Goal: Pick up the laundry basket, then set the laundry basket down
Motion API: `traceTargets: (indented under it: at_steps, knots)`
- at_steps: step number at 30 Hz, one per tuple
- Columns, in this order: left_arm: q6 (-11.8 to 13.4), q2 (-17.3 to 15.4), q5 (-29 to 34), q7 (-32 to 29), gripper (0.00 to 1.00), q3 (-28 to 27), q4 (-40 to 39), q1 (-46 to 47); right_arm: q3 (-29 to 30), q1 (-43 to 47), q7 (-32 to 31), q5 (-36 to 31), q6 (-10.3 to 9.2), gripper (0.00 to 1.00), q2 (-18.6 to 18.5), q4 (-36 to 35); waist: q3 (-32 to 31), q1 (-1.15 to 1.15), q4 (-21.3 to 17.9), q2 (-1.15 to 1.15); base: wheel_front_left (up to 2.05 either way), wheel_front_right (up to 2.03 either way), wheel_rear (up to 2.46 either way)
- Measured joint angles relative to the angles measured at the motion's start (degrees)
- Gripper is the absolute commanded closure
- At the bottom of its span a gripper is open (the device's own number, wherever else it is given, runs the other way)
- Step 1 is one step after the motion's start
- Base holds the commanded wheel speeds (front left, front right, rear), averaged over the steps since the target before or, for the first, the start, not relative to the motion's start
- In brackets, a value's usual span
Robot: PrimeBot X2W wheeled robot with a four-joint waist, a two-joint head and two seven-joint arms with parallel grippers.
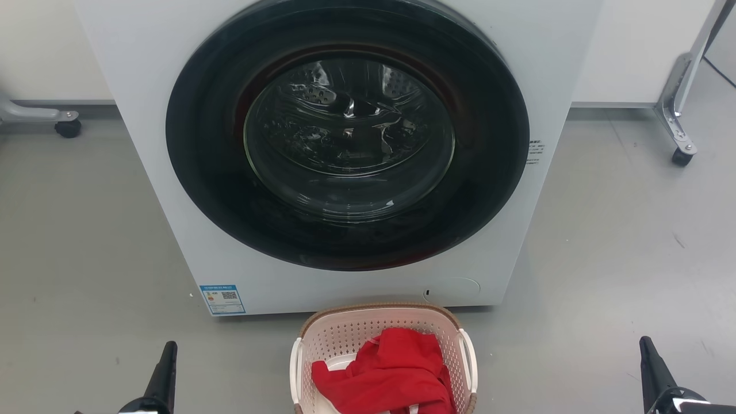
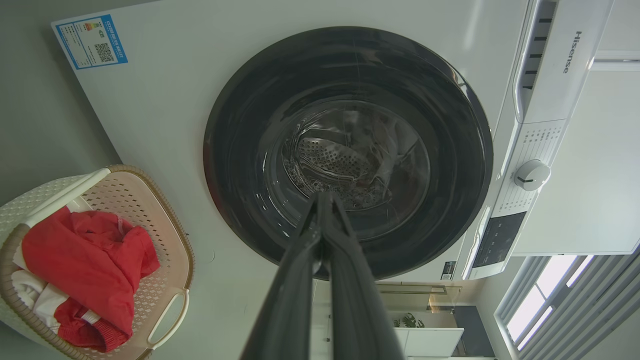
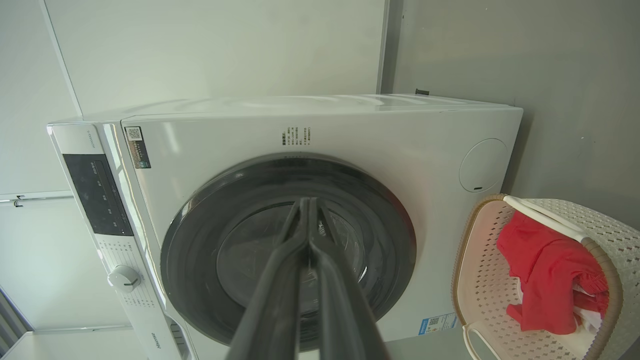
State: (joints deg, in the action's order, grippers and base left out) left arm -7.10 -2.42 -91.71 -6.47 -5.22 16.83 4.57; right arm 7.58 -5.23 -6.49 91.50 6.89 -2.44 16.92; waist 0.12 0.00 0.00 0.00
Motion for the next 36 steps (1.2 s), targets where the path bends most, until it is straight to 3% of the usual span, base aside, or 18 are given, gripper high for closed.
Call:
traceTargets:
  at_steps: [19,20,36]
  knots:
    - [0.0,0.0,0.0,0.0,1.00,0.0,0.0,0.0,0.0,0.0,0.0,0.0,0.00,1.00,0.0,0.0,0.0,0.00,0.0,0.00,0.00,0.00,0.00]
    - [0.0,0.0,0.0,0.0,0.00,0.0,0.0,0.0,0.0,0.0,0.0,0.0,0.00,0.00,0.0,0.0,0.0,0.00,0.0,0.00,0.00,0.00,0.00]
    - [0.1,0.8,0.6,1.8,0.00,2.4,2.8,-3.5,-2.9,3.1,2.0,-0.1,-0.29,0.00,1.3,3.4,0.0,0.00,0.0,0.00,0.00,0.00,0.00]
